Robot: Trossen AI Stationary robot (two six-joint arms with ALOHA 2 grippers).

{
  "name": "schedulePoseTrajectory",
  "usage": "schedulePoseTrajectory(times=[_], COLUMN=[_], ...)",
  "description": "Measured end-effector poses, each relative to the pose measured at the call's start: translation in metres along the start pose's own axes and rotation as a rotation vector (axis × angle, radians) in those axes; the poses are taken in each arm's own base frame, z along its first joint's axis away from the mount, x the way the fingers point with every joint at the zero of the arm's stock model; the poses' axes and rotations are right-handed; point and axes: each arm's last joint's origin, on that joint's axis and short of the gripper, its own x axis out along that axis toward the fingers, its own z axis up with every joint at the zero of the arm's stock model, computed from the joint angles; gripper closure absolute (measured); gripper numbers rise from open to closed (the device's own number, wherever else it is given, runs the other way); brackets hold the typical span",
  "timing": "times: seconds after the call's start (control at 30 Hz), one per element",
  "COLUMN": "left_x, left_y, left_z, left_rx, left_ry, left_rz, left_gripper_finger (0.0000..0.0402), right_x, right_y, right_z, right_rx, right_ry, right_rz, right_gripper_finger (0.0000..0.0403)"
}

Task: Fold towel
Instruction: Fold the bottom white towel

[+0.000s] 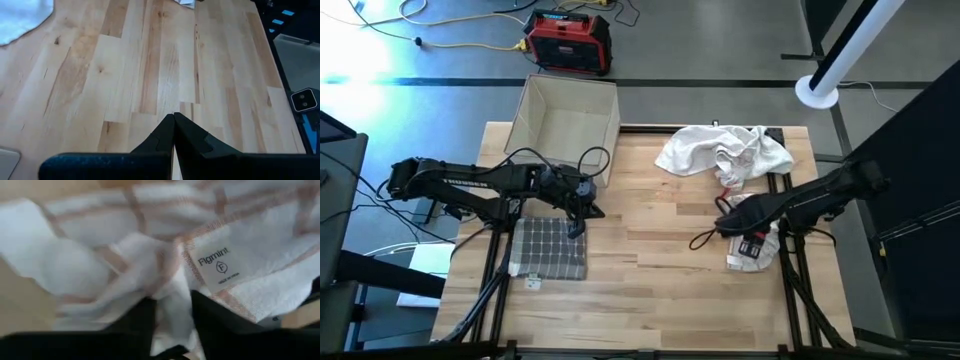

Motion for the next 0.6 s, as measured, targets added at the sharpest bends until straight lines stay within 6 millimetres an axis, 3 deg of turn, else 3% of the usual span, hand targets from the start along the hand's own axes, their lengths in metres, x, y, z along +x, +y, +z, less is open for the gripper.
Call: schedulePoseTrajectory(times=[0.07,0.2,0.37,0.6], left_x=[0.0,0.0,0.0,-0.001], left_y=[0.0,0.0,0.004,0.005], left_z=[0.0,0.0,0.001,0.002], left_rx=[0.009,0.038,0.046,0.078], left_ry=[0.0,-0.003,-0.023,-0.035], left_rz=[0.0,0.017,0.134,0.188], left_gripper_finger=[0.0402,0.0402,0.0402,0.0402], right_x=[-0.011,-0.047,-0.116,-0.216], right_y=[0.002,0.002,-0.005,-0.032], right_z=[0.001,0.006,0.019,0.03], right_rx=[-0.014,0.008,0.064,0.135], right_ry=[-0.015,-0.08,-0.321,-0.829], right_rz=[0.016,0.047,0.179,0.394], right_gripper_finger=[0.0384,0.0395,0.0401,0.0402])
